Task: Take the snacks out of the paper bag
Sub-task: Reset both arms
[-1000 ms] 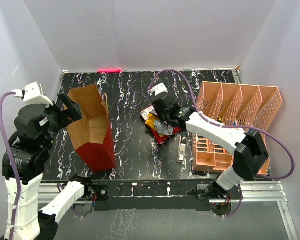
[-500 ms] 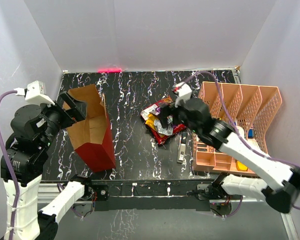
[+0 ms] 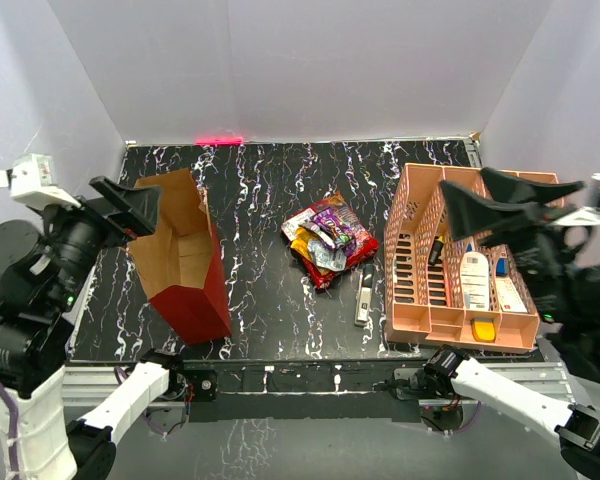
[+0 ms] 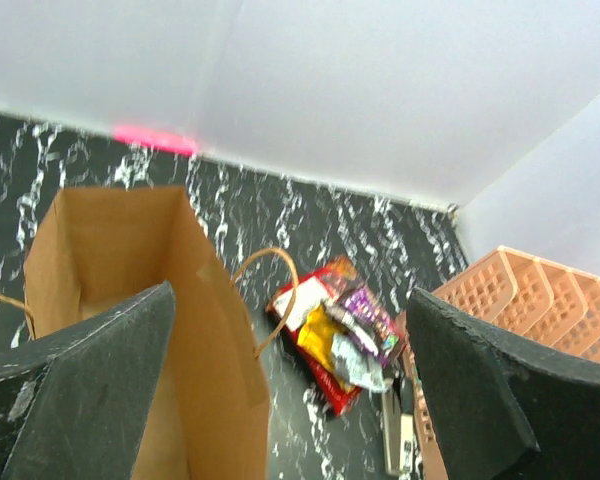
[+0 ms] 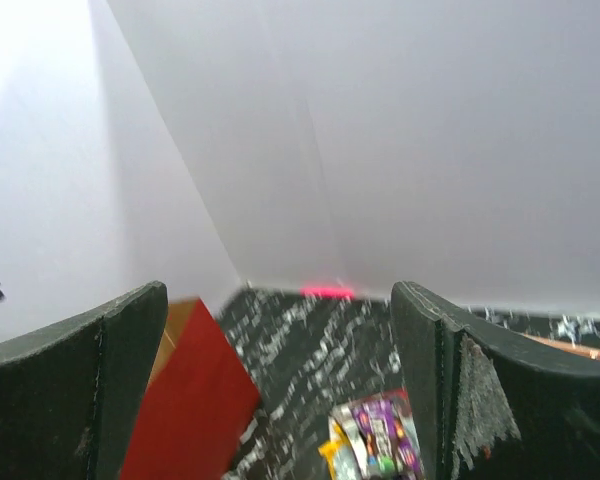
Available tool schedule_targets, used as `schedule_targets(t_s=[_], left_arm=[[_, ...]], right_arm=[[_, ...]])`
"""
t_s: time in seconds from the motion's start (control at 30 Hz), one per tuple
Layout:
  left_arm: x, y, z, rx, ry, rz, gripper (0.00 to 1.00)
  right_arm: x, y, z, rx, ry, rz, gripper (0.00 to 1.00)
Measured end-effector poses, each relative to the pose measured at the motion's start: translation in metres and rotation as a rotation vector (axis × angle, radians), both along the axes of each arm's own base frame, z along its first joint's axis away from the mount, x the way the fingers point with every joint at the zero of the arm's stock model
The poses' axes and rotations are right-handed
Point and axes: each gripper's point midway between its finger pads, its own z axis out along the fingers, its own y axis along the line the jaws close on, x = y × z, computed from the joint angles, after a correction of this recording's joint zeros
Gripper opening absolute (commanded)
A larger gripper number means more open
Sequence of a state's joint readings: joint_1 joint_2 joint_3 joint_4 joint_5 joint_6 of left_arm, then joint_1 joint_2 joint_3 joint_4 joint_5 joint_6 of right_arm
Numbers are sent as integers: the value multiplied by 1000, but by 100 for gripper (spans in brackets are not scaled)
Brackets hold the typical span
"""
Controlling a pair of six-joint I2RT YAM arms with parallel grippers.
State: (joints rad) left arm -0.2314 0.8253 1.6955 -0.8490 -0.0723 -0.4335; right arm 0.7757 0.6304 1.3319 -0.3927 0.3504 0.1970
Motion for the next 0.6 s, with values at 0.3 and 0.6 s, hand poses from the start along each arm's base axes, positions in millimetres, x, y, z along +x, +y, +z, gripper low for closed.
schedule_targets(t_s=[0.3,0.6], left_arm=[[-52,22,66,-51,-330,48,98],[-64,37,81,-97,-450,119,98]], right_arm=[[-36,-54,57,135,-103,-75,98],[-27,-62,38,112,-11,-143,98]])
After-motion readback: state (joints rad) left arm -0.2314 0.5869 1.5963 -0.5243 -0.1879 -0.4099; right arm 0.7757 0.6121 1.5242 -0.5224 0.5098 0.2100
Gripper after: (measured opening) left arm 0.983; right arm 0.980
